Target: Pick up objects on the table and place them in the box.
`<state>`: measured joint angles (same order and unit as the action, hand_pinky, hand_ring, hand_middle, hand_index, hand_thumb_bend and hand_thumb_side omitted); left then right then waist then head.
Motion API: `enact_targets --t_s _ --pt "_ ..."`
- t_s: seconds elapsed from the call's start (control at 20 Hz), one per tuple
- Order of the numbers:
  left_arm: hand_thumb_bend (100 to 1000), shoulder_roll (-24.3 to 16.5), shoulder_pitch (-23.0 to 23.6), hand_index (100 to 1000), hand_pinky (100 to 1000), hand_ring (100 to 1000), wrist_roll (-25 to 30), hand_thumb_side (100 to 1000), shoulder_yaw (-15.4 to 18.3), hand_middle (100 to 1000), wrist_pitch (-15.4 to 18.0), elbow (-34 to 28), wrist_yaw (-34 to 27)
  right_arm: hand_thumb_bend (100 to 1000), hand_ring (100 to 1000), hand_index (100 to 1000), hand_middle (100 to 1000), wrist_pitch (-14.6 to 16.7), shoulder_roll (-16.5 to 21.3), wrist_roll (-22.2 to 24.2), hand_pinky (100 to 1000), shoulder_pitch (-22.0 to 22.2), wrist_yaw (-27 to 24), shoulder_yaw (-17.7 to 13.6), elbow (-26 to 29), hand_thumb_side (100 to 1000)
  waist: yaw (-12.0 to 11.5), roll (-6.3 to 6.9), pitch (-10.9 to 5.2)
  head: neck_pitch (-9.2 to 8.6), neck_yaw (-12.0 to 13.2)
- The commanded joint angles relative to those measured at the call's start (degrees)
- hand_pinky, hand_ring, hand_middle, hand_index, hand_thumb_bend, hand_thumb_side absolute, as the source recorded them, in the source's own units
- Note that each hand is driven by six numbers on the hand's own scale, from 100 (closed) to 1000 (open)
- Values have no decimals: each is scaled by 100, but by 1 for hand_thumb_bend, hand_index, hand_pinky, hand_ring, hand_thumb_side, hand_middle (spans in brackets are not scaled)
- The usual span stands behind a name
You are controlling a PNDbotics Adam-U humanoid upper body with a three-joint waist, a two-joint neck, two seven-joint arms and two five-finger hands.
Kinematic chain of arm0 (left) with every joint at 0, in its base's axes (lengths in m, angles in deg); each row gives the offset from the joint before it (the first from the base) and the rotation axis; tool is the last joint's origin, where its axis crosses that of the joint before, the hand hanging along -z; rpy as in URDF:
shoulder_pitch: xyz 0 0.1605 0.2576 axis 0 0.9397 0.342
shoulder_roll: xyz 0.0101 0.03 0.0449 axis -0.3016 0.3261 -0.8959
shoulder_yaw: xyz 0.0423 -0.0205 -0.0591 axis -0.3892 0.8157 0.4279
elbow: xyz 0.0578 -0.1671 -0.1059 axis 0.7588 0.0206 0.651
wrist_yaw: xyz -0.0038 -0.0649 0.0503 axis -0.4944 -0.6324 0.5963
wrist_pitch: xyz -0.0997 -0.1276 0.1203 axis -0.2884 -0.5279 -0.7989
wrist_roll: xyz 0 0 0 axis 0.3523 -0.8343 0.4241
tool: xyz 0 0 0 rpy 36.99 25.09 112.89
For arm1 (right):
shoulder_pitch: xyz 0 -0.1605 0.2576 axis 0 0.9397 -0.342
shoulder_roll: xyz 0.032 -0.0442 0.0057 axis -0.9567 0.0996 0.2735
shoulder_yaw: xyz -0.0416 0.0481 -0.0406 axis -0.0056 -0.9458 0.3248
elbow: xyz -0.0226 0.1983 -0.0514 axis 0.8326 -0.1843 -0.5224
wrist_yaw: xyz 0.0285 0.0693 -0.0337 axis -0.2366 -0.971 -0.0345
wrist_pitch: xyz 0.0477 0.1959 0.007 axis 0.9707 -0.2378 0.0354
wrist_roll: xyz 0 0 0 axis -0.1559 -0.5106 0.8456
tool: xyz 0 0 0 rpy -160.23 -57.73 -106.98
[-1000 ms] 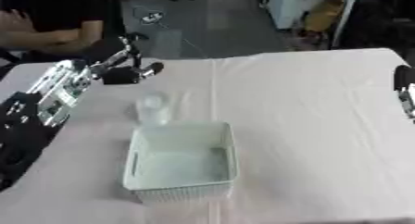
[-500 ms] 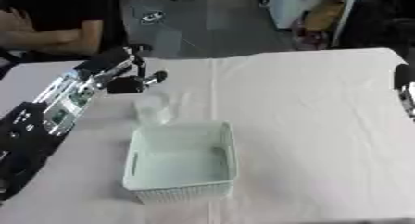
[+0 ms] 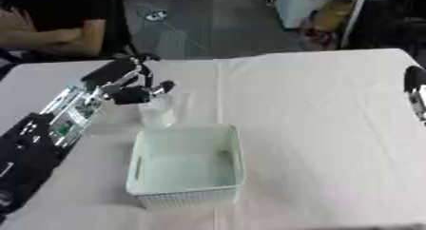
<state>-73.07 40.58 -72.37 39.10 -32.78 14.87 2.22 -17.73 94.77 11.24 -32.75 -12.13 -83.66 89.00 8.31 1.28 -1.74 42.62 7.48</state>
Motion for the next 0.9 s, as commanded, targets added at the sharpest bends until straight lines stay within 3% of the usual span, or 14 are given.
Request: enact_targets --t_s 0.05,0.9 --pt "907 -11 -80 394 1000 984 -30 1000 7 931 21 -30 30 100 916 939 906 17 82 1 891 -102 -12 -9 89 648 0 -26 -34 -93 2" --pt "916 128 -77 398 1000 987 4 1000 -40 931 115 138 422 100 916 939 906 32 75 1 891 -134 -23 -8 89 646 11 -26 -14 -118 -35"
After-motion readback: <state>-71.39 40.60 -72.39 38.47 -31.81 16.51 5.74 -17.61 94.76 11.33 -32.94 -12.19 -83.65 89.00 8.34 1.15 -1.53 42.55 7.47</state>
